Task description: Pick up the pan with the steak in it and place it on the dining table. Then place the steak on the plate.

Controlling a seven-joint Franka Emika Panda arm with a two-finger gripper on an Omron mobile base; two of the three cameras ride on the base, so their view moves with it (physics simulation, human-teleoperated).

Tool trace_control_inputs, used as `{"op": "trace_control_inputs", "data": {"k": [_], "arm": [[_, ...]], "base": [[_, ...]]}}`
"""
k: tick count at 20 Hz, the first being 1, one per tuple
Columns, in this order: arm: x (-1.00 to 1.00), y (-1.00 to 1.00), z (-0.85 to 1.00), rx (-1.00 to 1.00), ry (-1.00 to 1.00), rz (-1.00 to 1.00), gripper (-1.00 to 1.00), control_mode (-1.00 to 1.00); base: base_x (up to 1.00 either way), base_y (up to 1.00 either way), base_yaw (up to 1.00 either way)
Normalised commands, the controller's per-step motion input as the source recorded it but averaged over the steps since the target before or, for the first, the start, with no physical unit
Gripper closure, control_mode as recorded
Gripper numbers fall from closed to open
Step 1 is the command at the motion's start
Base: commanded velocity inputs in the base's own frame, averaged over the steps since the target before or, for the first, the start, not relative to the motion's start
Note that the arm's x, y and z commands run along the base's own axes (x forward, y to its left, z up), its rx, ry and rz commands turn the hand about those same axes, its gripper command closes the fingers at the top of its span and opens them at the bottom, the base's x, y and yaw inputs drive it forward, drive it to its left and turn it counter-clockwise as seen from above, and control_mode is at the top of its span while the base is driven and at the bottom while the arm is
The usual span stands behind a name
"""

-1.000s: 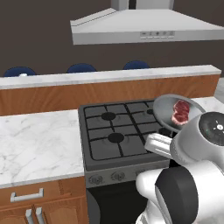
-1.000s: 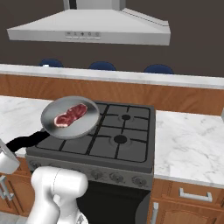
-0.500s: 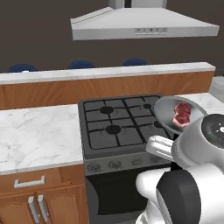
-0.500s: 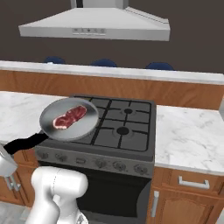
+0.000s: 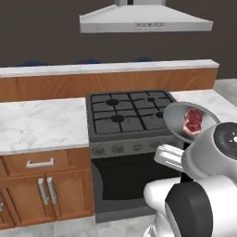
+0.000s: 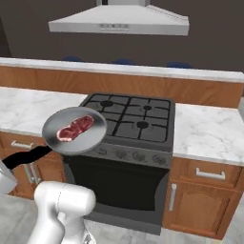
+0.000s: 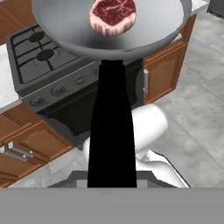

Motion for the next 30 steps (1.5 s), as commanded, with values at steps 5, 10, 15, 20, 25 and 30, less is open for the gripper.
{"op": "trace_control_inputs", "data": {"k": [5,10,15,20,25,30], "arm": [[0.0,0.0,0.0,0.0,0.0,0.0,1.0,1.0],[0.0,0.0,0.0,0.0,0.0,0.0,1.0,1.0],[0.0,0.0,0.0,0.0,0.0,0.0,1.0,1.0],[0.0,0.0,0.0,0.0,0.0,0.0,1.0,1.0],[0.0,0.0,0.0,0.0,0.0,0.0,1.0,1.0],[0.0,0.0,0.0,0.0,0.0,0.0,1.0,1.0]], "base": [[-0.29,0.0,0.43],[-0.21,-0.01,0.47],[-0.27,0.0,0.45],[-0.1,-0.01,0.06],[-0.28,-0.32,-0.17],[-0.24,-0.27,-0.06]]}}
